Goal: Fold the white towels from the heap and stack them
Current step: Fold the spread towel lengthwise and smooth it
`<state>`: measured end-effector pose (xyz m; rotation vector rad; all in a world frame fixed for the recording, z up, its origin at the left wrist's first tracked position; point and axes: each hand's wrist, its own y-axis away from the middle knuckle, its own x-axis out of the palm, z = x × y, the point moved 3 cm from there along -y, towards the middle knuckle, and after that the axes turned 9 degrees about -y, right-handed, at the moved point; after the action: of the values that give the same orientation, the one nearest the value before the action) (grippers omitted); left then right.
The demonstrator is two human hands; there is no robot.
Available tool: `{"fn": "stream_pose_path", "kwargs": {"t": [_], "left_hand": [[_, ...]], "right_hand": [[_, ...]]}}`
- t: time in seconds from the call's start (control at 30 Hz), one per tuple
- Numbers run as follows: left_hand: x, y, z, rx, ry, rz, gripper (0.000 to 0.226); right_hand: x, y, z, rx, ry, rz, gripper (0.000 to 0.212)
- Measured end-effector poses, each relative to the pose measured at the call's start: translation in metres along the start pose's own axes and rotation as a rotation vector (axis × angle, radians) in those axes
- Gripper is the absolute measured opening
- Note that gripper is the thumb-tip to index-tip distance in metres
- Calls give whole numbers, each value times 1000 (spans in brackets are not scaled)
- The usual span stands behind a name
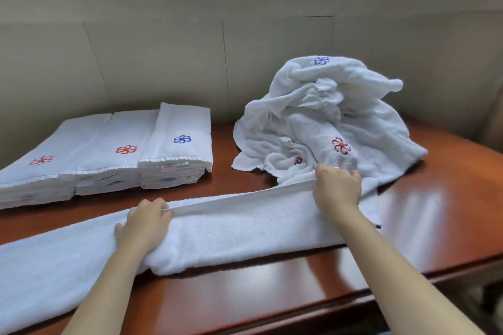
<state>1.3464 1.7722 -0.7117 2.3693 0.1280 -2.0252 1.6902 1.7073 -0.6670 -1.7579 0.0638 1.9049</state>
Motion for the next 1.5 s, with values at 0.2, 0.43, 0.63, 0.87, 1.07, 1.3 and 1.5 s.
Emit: {"fn": "stream_pose_path", "kwargs": {"t": [0.2,0.43,0.63,0.87,1.07,1.3,1.5], "left_hand": [[1,-4,5,-5,45,-39,19],[2,1,5,-6,81,-98,20],[6,-1,10,67,117,-68,31],[13,2,20,-129,-5,32,52],[12,11,55,50,32,-19,48],[6,-1,65,212,51,11,46],[3,1,77,112,0,-46,45]], "right_hand": [[0,-10,-7,95,13,7,32],[20,-1,-12,132,-97,-241,43],[18,15,22,-144,-213,-319,33],[62,48,90,-631,-315,427,45],[70,36,73,-607,-266,485,55],[77,35,71,-621,-220,487,58],[66,40,100,-592,-192,400,48]]}}
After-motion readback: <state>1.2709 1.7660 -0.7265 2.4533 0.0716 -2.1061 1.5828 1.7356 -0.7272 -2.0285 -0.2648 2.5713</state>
